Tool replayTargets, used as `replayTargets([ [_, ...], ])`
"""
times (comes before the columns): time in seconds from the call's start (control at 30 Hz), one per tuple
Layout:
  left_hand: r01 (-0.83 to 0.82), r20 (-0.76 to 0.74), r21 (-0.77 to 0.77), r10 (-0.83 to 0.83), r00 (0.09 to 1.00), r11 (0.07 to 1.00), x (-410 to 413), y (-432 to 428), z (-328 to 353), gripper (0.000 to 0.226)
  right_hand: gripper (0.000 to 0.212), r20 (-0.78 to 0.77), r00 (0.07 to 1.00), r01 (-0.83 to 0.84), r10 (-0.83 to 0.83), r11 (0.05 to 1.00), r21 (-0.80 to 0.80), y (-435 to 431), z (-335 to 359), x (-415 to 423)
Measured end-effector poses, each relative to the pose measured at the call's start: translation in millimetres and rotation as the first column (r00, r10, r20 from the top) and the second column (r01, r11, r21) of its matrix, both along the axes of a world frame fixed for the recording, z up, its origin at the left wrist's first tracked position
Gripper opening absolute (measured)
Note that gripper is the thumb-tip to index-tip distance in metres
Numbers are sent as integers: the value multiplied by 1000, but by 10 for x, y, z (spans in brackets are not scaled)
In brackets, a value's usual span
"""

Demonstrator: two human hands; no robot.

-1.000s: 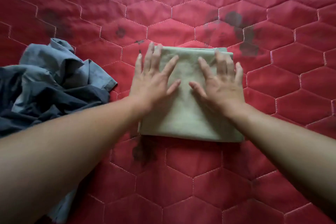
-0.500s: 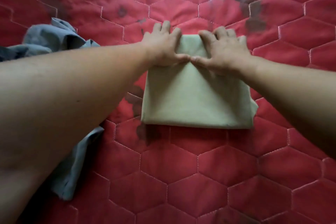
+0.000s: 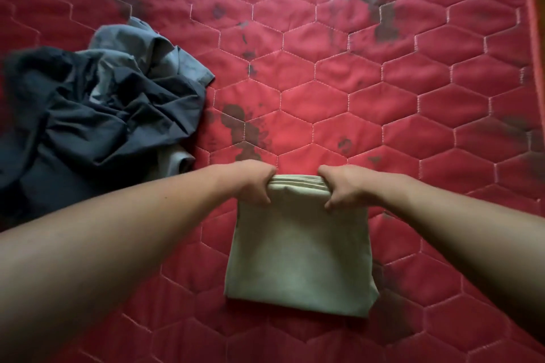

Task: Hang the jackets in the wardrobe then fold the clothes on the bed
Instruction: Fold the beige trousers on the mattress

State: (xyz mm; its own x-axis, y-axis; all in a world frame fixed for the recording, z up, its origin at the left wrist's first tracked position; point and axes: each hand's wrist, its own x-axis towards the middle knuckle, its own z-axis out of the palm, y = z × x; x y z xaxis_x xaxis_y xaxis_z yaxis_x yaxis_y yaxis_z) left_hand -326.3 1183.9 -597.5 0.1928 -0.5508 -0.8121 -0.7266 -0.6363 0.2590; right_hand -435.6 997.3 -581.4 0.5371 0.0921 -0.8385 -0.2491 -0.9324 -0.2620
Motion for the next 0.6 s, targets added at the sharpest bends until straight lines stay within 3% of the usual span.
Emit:
replayTargets([
  [0.1, 16, -32, -10, -17, 999, 1000, 51, -42, 359, 28, 28, 44, 999, -17, 17, 1000, 6, 0, 364, 9],
  [0.23, -18, 142, -226, 51, 989, 974, 396, -199, 1061, 33, 32, 277, 958, 96, -70, 992, -79, -246, 1020, 236],
  [0.33, 9, 289, -377, 109, 951, 926, 583, -269, 1568, 32, 29, 527, 848, 174, -61, 970, -168, -395, 1454, 322],
  [0.43, 95, 424, -461, 126, 897, 882, 496, -210, 1780, 35, 29, 760, 644, 210, 86, 936, -284, -350, 1577, 179],
  [0.53, 197, 556, -471, 116, 823, 860, 104, 12, 1566, 41, 34, 846, 485, 215, 222, 907, -361, -120, 1384, -164],
  [0.57, 201, 571, -451, 108, 814, 870, -76, 125, 1423, 41, 36, 846, 485, 209, 222, 910, -359, -29, 1253, -327],
  [0.6, 195, 566, -409, 81, 820, 891, -266, 257, 1254, 41, 39, 803, 560, 178, 204, 917, -357, 85, 1095, -516],
])
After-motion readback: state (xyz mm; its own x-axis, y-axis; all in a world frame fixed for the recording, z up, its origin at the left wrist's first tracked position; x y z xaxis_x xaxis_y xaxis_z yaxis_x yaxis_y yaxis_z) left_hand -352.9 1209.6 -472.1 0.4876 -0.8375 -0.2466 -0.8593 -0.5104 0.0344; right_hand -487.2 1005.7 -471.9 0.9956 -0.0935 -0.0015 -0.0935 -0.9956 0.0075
